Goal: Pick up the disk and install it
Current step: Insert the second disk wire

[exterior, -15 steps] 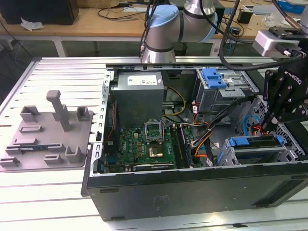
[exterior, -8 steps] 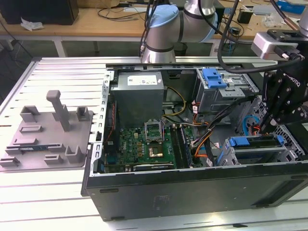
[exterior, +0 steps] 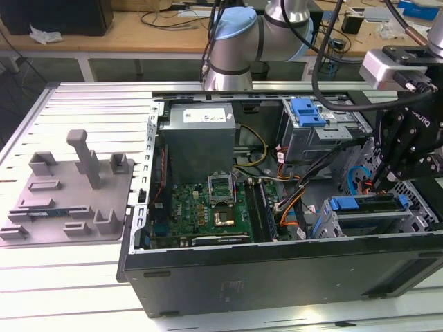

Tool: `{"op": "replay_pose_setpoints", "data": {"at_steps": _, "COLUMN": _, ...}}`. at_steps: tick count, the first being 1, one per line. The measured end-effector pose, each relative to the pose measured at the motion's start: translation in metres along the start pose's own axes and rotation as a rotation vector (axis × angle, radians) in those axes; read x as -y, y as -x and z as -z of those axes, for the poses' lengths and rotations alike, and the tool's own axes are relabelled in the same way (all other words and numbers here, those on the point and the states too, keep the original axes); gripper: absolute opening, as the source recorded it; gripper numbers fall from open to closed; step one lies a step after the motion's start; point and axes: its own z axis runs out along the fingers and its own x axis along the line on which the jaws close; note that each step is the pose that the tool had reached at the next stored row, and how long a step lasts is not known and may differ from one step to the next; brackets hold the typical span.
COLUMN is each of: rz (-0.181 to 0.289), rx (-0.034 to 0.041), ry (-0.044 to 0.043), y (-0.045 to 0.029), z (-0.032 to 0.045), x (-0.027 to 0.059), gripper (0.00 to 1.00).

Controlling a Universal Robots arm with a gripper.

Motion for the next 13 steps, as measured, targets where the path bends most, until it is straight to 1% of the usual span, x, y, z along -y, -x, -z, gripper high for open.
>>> {"op": "replay_pose_setpoints", "data": {"at_steps": 2, "rz": 0.006, "rx": 0.0060, "ry": -0.0014, "y": -0.0014, "z": -0.0004, "x": -0.0002, "gripper": 0.16}}
{"op": "replay_pose_setpoints", "data": {"at_steps": 4, "rz": 0.011, "rx": 0.0099, "ry": -0.0022, "y": -0.0025, "z": -0.0009, "x": -0.0001, "gripper": 0.16}}
{"op": "replay_pose_setpoints", "data": {"at_steps": 5, "rz": 0.027, "rx": 0.0151, "ry": -0.0034, "y": -0.0034, "z": -0.0031, "x": -0.0002, "gripper": 0.16}}
{"op": "replay_pose_setpoints", "data": {"at_steps": 13, "rz": 0.047, "rx": 0.0153, "ry": -0.0042, "y": -0.0033, "z": -0.0066, "x": -0.0002, "gripper": 0.16}}
